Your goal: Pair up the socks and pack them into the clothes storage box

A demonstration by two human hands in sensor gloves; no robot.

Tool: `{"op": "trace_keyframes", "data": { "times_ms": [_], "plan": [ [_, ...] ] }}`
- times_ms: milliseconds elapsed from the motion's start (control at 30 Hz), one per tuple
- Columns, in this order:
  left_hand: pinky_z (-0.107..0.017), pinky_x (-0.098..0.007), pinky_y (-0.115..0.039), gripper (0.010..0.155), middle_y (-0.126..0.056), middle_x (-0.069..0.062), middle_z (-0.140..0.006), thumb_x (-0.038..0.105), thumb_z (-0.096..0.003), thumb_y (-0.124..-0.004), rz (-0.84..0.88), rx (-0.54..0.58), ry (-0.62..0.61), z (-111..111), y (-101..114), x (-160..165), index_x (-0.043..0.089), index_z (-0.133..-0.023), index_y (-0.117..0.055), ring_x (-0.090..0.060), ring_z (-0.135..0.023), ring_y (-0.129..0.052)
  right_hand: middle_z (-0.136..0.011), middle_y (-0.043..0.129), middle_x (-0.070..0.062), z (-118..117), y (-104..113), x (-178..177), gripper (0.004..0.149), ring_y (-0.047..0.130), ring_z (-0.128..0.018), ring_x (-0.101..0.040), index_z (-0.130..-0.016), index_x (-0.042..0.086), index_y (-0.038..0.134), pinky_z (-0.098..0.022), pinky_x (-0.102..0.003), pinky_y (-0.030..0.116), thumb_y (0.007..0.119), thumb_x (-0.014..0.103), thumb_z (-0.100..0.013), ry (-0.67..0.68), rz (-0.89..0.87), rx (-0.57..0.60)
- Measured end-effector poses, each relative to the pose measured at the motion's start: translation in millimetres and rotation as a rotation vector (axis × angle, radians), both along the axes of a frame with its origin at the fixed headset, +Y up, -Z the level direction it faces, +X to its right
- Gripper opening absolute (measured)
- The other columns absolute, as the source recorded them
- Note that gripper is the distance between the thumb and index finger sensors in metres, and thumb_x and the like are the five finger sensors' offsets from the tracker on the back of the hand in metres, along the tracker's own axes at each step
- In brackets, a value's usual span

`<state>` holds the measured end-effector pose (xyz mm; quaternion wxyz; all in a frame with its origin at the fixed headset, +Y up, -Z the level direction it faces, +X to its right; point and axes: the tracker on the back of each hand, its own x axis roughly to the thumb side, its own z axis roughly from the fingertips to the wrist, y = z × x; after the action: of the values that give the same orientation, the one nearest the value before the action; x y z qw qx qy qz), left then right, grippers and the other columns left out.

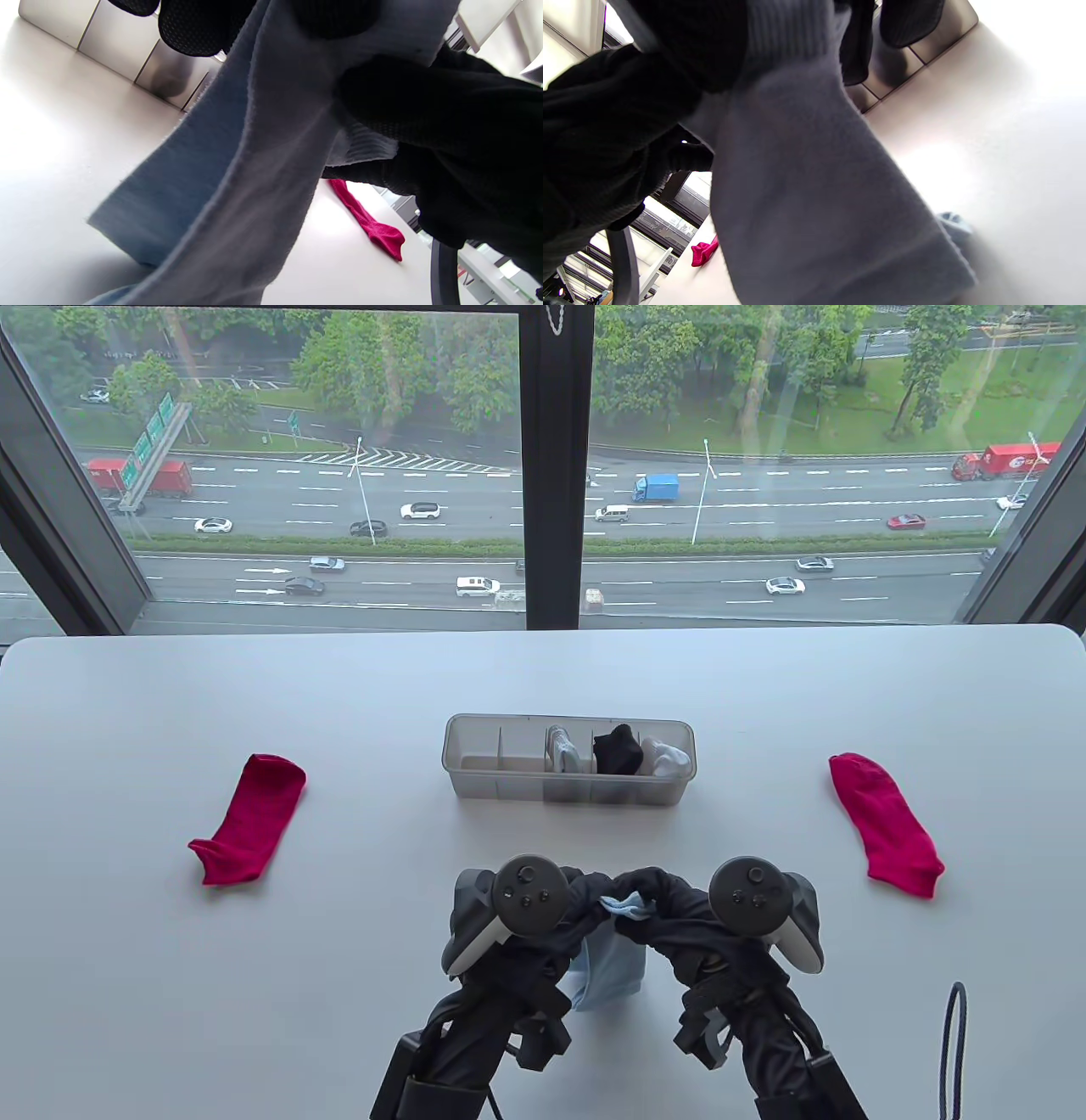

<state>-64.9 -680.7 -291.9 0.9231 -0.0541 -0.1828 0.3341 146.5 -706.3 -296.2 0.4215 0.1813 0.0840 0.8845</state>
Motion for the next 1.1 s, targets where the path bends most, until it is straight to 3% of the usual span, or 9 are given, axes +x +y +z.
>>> {"op": "trace_keyframes", "data": {
  "times_ms": [133,333,500,567,767,833,900,1000,1100],
  "plan": [
    [-0.062,-0.062,-0.071,0.042,-0.094,-0.016,-0.077,0.025,-0.0539,-0.070,0.118,0.009,0.037,0,4,-9,0.014,-0.094,-0.073,-0.038,-0.068,-0.095,-0.079,0.090,-0.002,5,12,0,0.056,0.087,-0.079,-0.026,-0.100,0.030,0.059,-0.072,-0.056,0.062,0.084,0.035,-0.050,-0.078,-0.027,0.081],
    [-0.062,-0.063,-0.071,0.041,-0.093,-0.019,-0.085,0.026,-0.0547,-0.066,0.147,-0.099,-0.072,-4,6,-13,0.015,-0.092,-0.078,-0.043,-0.075,-0.092,-0.088,0.091,-0.009,10,36,4,0.043,0.088,-0.082,-0.037,-0.087,0.026,0.077,-0.067,-0.058,0.068,0.085,0.043,-0.048,-0.034,0.157,0.197],
    [-0.054,-0.058,-0.079,0.042,-0.098,-0.016,-0.071,0.024,-0.0549,-0.063,0.459,-0.335,-0.311,-9,9,-19,0.010,-0.092,-0.077,-0.035,-0.060,-0.100,-0.064,0.102,-0.006,15,62,9,0.042,0.100,-0.061,-0.026,-0.084,0.019,0.081,-0.061,-0.051,0.076,0.087,0.040,-0.048,0.098,-0.070,0.125],
    [-0.051,-0.058,-0.079,0.043,-0.098,-0.017,-0.068,0.024,-0.0554,-0.062,0.509,-0.469,-0.343,-12,0,-16,0.007,-0.092,-0.077,-0.035,-0.056,-0.100,-0.059,0.103,-0.005,11,62,9,0.042,0.102,-0.054,-0.023,-0.083,0.016,0.081,-0.058,-0.049,0.079,0.086,0.040,-0.049,0.135,-0.054,-0.023],
    [-0.050,-0.057,-0.081,0.043,-0.100,-0.015,-0.065,0.024,-0.0554,-0.062,0.192,-0.623,-0.105,-26,-51,-15,0.006,-0.092,-0.076,-0.033,-0.053,-0.102,-0.057,0.101,-0.003,-21,-5,0,0.042,0.101,-0.052,-0.021,-0.087,0.017,0.078,-0.059,-0.047,0.078,0.082,0.040,-0.052,0.034,0.130,-0.343],
    [-0.053,-0.059,-0.077,0.043,-0.097,-0.016,-0.070,0.025,-0.0563,-0.061,0.141,-0.585,0.015,-29,-65,-17,0.009,-0.094,-0.073,-0.036,-0.059,-0.099,-0.064,0.098,-0.003,-27,-27,-5,0.043,0.097,-0.061,-0.022,-0.090,0.021,0.074,-0.067,-0.051,0.069,0.080,0.039,-0.052,-0.037,0.148,-0.343],
    [-0.064,-0.064,-0.066,0.046,-0.085,-0.021,-0.090,0.027,-0.0559,-0.061,0.071,-0.488,0.115,-29,-75,-17,0.011,-0.100,-0.064,-0.045,-0.078,-0.086,-0.079,0.089,-0.002,-27,-45,-9,0.051,0.086,-0.078,-0.026,-0.101,0.028,0.059,-0.074,-0.056,0.056,0.074,0.041,-0.054,-0.170,0.240,-0.287],
    [-0.078,-0.070,-0.023,0.074,-0.007,-0.013,-0.117,0.039,-0.0551,-0.065,-0.102,-0.452,0.128,-22,-74,-20,0.029,-0.110,-0.016,-0.043,-0.112,-0.014,-0.118,0.053,-0.012,-24,-46,-8,0.070,0.043,-0.108,-0.046,-0.112,0.033,0.031,-0.075,-0.067,0.037,0.068,0.048,-0.054,-0.176,0.364,-0.157],
    [-0.078,-0.068,-0.012,0.058,-0.020,-0.001,-0.121,0.034,-0.0550,-0.066,-0.067,-0.406,-0.047,-17,-65,-8,0.029,-0.109,-0.045,-0.035,-0.113,-0.008,-0.122,0.030,-0.016,-21,-33,-1,0.068,0.019,-0.107,-0.048,-0.111,0.035,0.031,-0.075,-0.067,0.030,0.068,0.043,-0.055,-0.200,0.345,-0.066]
  ]
}}
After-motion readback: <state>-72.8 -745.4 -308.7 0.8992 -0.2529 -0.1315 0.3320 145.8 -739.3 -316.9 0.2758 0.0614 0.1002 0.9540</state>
